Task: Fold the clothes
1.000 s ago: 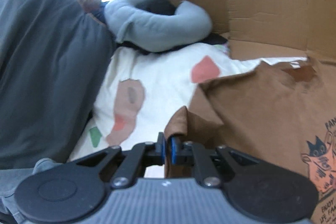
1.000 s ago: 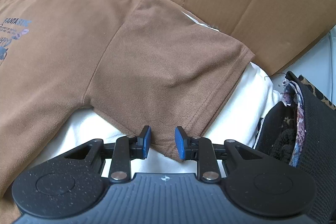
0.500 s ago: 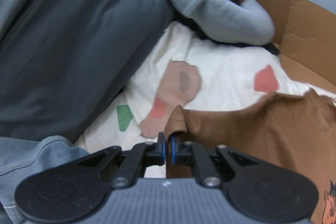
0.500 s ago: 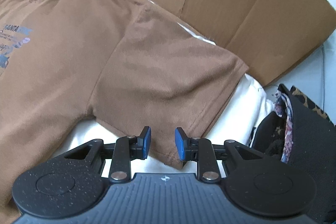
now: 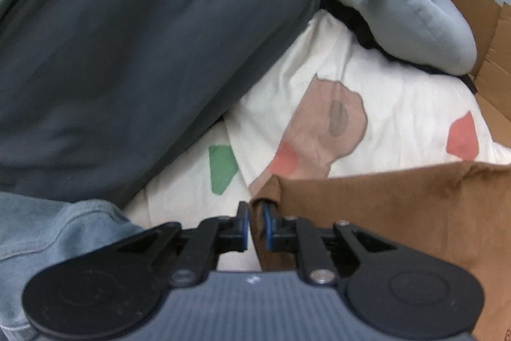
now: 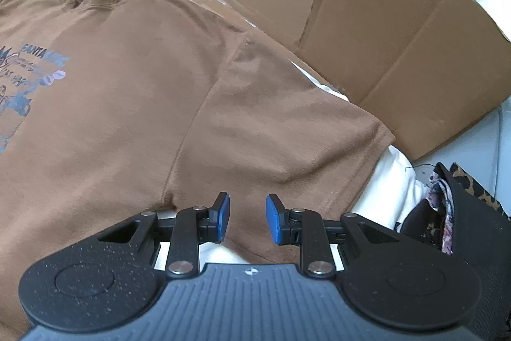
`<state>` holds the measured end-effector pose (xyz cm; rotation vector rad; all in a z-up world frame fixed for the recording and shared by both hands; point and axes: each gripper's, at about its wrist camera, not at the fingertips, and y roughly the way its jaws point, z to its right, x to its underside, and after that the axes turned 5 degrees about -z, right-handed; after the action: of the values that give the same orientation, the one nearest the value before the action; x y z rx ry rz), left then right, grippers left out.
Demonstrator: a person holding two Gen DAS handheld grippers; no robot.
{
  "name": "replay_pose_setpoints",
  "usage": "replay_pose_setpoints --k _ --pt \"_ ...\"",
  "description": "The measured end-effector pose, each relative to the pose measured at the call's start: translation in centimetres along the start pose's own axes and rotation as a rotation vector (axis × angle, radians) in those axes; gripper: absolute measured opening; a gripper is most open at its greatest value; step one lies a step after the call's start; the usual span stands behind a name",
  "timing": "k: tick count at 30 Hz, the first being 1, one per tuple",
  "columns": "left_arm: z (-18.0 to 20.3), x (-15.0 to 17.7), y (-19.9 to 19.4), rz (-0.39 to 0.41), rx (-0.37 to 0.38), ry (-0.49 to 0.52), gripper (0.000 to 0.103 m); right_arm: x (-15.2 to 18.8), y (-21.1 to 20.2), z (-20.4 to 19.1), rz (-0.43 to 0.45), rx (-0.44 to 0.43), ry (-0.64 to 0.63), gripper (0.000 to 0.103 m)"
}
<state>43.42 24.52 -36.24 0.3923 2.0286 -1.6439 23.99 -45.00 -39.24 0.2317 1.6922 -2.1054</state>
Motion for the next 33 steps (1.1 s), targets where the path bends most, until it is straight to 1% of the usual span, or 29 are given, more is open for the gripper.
replay_pose_setpoints --k 1,2,3,8,10,13,15,18,21,26,33 --pt "0.4 -0.2 -0.5 0.021 -0.003 0.012 0.019 0.0 -0.1 -0.1 0.004 -0.003 0.000 0.031" --pt "1.0 -0.2 -0.9 0.035 0.007 0.028 0.025 0.0 -0.2 -0.1 0.008 -0.007 0.001 0.031" --pt "1.7 -0.2 -1.3 0.043 0.026 0.044 0.026 0.0 -0.3 -0.2 0.013 -0.010 0.003 0.031" --pt "5.6 -0.3 -3.4 0.087 0.123 0.127 0.026 -0.2 -0.5 -0.2 0.031 -0.018 0.015 0.031" --pt "7.5 -0.1 -3.8 0.089 0.169 0.154 0.025 -0.2 -0.5 -0.2 0.037 -0.019 0.021 0.031" --pt "10.5 0.3 -3.8 0.081 0.229 0.188 0.021 -0.3 -0.5 0.0 0.044 -0.020 0.030 0.031" --pt "12.5 0.4 -3.4 0.074 0.254 0.207 0.018 -0.3 -0.4 0.1 0.047 -0.019 0.035 0.031" --pt "14.6 0.3 -2.3 0.065 0.256 0.220 0.016 -0.3 -0.4 0.3 0.055 -0.021 0.045 0.031" --pt "15.7 -0.3 -0.9 0.052 0.237 0.202 0.014 -0.3 -0.2 0.5 0.055 -0.026 0.050 0.032" --pt "15.7 -1.8 1.1 0.031 0.206 0.141 0.013 -0.3 0.5 0.4 0.044 -0.034 0.045 0.033" --pt "16.2 -3.0 2.8 0.010 0.197 0.130 0.014 -0.6 1.0 0.3 0.043 -0.040 0.050 0.033"
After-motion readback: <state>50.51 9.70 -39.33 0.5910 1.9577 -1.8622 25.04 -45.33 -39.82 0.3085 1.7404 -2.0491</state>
